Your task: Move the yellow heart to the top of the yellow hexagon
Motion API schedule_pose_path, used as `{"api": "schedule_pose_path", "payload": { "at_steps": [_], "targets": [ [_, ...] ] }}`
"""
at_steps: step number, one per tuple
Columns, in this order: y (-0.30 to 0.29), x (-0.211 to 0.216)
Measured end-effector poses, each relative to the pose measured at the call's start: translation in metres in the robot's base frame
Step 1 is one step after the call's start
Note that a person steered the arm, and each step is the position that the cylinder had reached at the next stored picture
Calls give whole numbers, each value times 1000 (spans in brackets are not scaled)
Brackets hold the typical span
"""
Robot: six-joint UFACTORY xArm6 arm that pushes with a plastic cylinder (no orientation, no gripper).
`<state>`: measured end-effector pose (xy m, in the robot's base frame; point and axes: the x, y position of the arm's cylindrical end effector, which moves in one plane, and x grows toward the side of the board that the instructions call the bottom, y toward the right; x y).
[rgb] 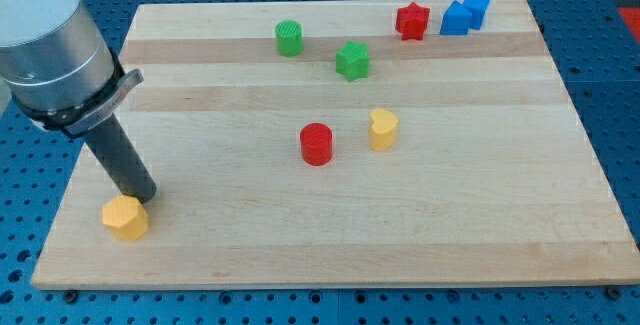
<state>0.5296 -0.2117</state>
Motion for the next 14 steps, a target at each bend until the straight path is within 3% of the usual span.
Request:
{"api": "schedule_pose_path", "payload": {
  "at_steps": [1,4,5,6,7,8,9,11,12,14],
  "targets": [
    [17,0],
    [257,0],
    [317,-14],
    [340,-48],
    [335,-91],
    [303,-104],
    [291,-101],
    [261,-58],
    [231,-34],
    [159,-28]
  ]
}}
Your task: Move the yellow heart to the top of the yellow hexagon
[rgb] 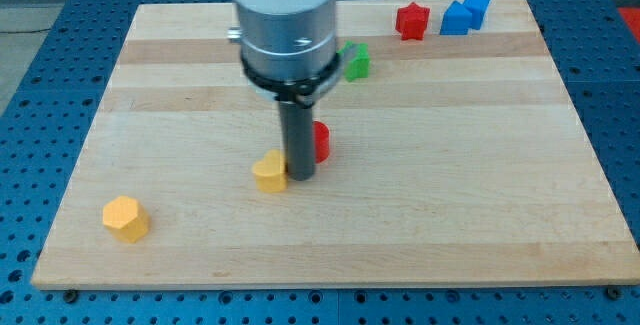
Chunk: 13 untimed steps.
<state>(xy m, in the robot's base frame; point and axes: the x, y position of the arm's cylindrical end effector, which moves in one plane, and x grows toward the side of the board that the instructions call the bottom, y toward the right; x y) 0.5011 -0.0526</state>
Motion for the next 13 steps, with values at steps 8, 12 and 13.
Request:
{"api": "schedule_pose_path", "payload": {
  "at_steps": [8,12,13],
  "targets": [
    [-157,27],
    [-184,11],
    [-165,-41]
  ]
}}
